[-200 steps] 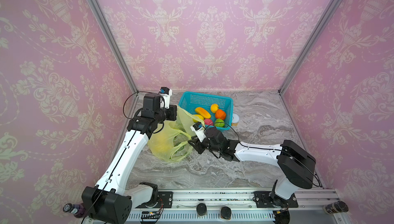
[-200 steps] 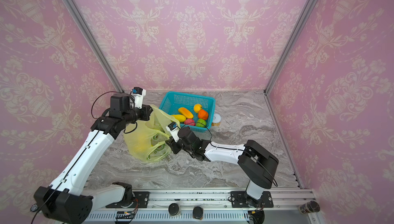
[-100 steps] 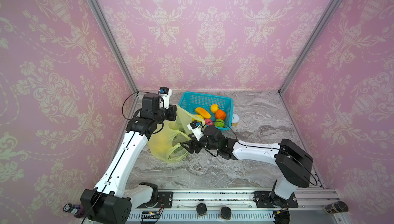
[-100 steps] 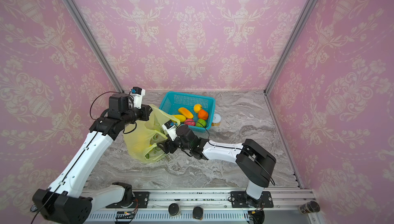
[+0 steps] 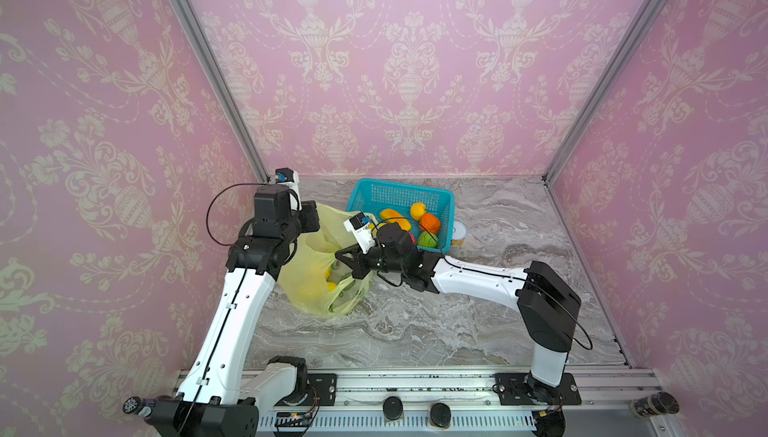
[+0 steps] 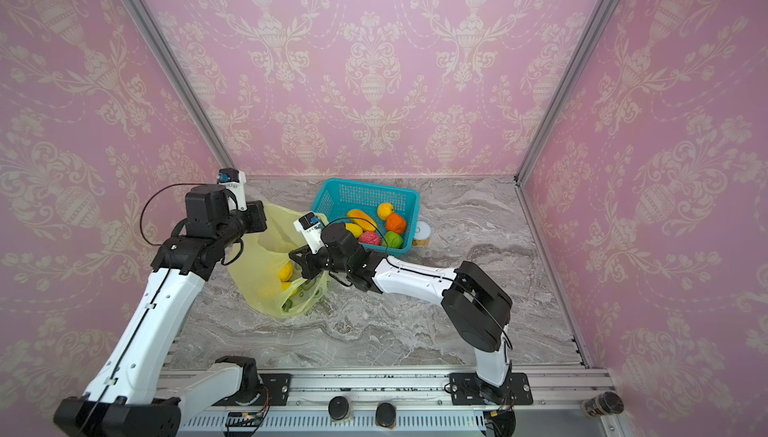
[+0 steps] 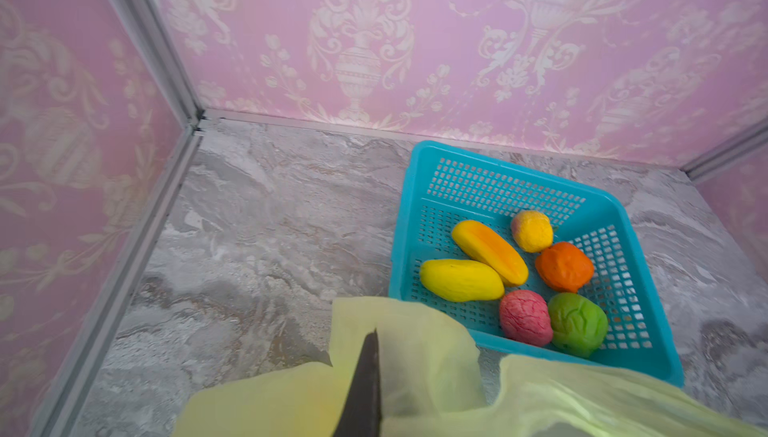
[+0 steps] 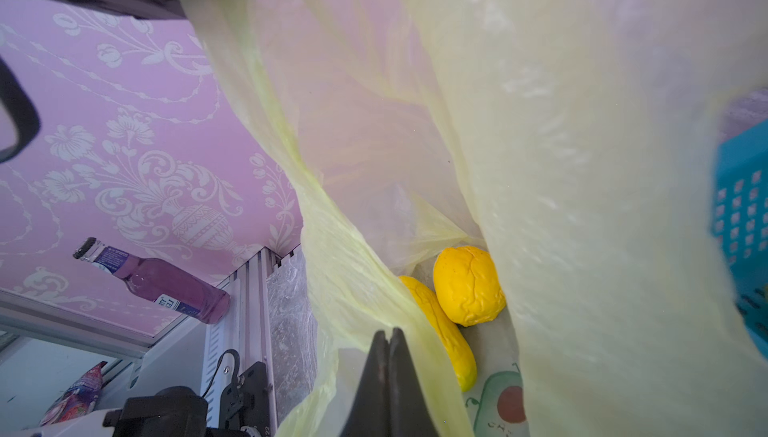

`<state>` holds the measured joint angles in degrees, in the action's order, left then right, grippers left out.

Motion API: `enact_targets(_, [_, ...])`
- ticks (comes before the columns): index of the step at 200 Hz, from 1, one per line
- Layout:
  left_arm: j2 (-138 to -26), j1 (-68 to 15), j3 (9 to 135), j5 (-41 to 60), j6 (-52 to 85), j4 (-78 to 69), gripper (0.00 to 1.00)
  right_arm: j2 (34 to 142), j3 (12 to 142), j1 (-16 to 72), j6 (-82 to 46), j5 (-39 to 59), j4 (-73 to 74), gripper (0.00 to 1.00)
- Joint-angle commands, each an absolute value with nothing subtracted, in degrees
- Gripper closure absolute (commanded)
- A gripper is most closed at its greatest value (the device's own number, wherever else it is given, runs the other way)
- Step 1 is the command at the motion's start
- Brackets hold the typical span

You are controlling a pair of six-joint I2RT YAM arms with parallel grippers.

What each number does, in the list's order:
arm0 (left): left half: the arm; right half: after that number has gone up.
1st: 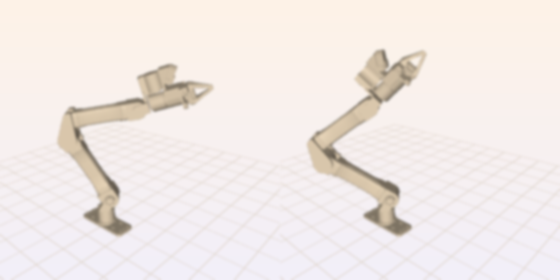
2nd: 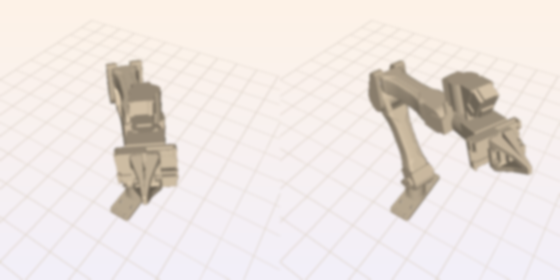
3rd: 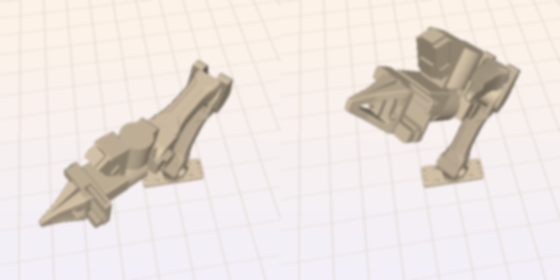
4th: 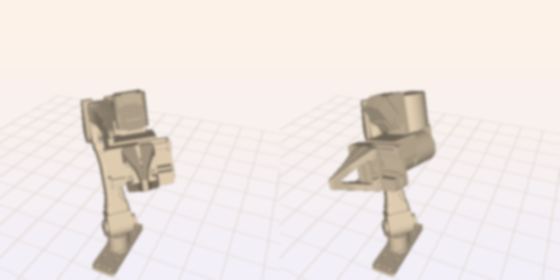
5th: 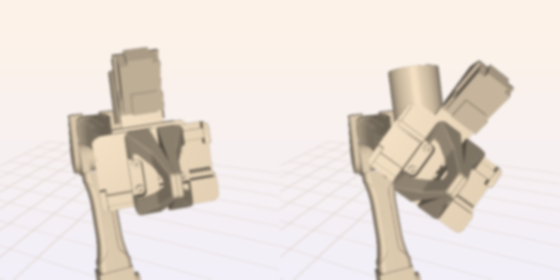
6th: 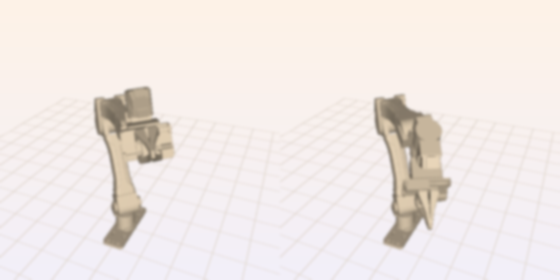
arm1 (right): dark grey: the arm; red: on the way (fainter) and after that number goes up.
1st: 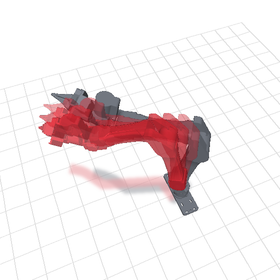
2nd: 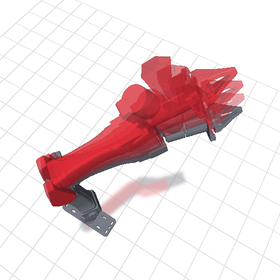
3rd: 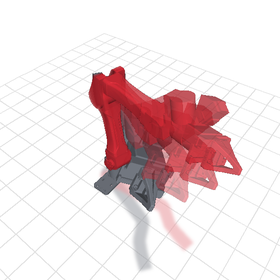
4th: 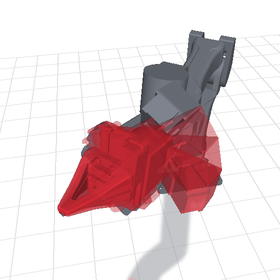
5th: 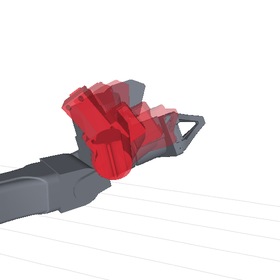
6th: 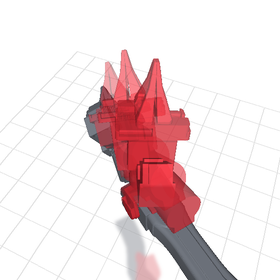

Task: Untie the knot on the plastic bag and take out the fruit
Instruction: 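Raise the bag handle with the left gripper while the right holds the mouth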

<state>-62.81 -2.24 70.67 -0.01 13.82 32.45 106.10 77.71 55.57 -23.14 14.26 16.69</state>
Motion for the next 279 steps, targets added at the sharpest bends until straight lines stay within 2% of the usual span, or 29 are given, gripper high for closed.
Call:
enact_targets(1, [-63.5,0.48,74.22,-5.6,19.92,34.83,1.0,102.37,80.77,56.45,-19.01,13.13,11.13,1.0])
enact_targets(30, [-63.45,0.88,73.65,-3.34,21.88,33.02,1.0,98.98,80.13,59.42,-14.86,7.35,5.26,1.0])
enact_targets(37, [-62.52,0.88,72.96,-3.93,22.19,32.44,1.0,98.06,78.82,59.95,-15.37,5.65,4.74,0.89])
enact_targets(46, [-61.33,0.88,72.0,-4.75,22.47,31.83,1.0,96.97,76.26,60.12,-17.17,4.66,6.25,0.66])
enact_targets(54, [-60.62,0.88,71.21,-5.0,22.71,31.22,1.0,96.21,73.96,60.12,-18.81,4.77,8.75,0.51])
enact_targets(73, [-60.78,0.88,70.23,-3.13,22.33,30.36,1.0,96.69,72.33,60.12,-20.87,3.17,10.37,0.25])
enact_targets(86, [-61.35,0.88,70.31,-2.7,22.09,30.75,1.0,97.99,72.94,60.08,-22.53,1.33,9.52,0.16])
enact_targets(110, [-62.11,0.88,70.39,-1.72,21.88,30.88,1.0,100.92,74.0,60.03,-25.52,3.58,10.81,0.14])
enact_targets(160, [-62.23,0.88,70.22,-0.08,21.88,30.36,1.0,107.01,78.62,60.03,-30.25,5.7,11.51,0.17])
enact_targets(191, [-61.88,0.88,70.22,0.07,21.8,30.41,1.0,108.46,80.97,60.03,-31.19,0.94,7.25,0.1])
enact_targets(217, [-61.74,0.88,70.22,0.17,21.77,30.34,1.0,105.97,75.68,60.03,-33.83,-3.59,8.95,0.04])
enact_targets(252, [-62.05,0.97,70.22,0.58,21.53,30.36,1.0,101.45,64.73,60.67,-38.37,-2.59,17.9,0.04])
enact_targets(279, [-62.31,1.05,70.25,1.31,21.53,30.23,1.0,101.17,63.5,62.5,-38.29,0.01,21.55,0.05])
